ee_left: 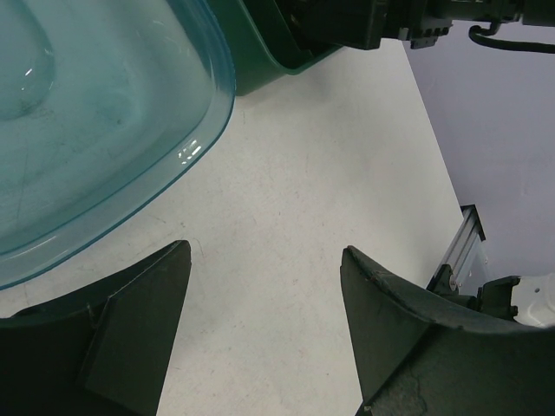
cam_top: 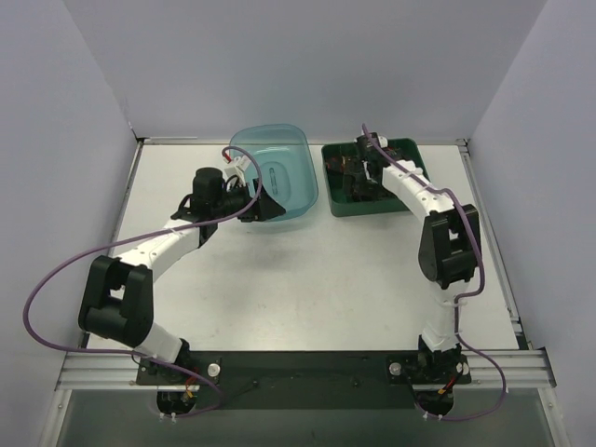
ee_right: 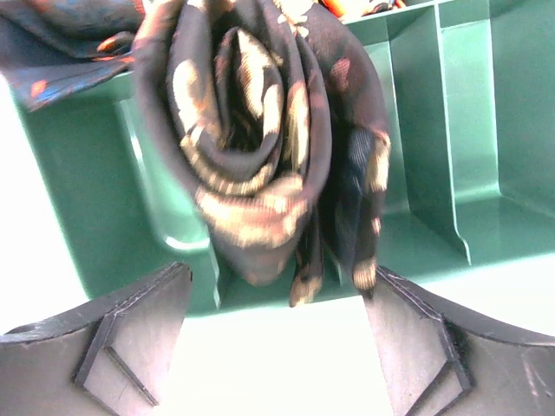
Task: Roll the ties
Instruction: Place the tie in the storage box.
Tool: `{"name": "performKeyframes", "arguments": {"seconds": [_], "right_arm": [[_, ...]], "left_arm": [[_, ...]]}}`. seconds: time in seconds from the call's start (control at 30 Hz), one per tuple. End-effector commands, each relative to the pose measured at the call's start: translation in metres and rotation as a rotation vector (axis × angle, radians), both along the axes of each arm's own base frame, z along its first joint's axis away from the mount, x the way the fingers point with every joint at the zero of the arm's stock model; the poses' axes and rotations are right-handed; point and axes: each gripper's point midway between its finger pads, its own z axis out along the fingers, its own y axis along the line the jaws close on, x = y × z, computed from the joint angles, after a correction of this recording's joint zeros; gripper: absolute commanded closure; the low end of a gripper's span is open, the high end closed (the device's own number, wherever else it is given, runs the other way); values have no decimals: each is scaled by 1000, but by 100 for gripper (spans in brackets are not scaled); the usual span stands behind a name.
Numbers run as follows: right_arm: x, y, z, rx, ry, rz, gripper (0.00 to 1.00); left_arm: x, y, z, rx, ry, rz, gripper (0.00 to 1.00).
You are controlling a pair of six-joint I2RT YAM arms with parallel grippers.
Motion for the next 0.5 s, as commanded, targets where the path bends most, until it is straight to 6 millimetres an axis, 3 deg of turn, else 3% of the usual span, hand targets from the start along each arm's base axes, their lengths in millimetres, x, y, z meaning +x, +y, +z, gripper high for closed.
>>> {"name": "performKeyframes", "arguments": {"seconds": [0.0,0.23,0.3,0.47], "right_arm": [[-11,-4,52,34,-55,9,17],[-5,-6,83,36,-107,18,16],[3,-9,95,27,-144,9,16],[30,-14,97,-4,-170,3,16]], "left_arm": [[11,-3,18,-12,-67,-18,21],[12,-3,13,-5,-58,-16,21],[13,-3,11,-3,-54,-13,21],[14,-3,1,11,-38,-10,21]]}}
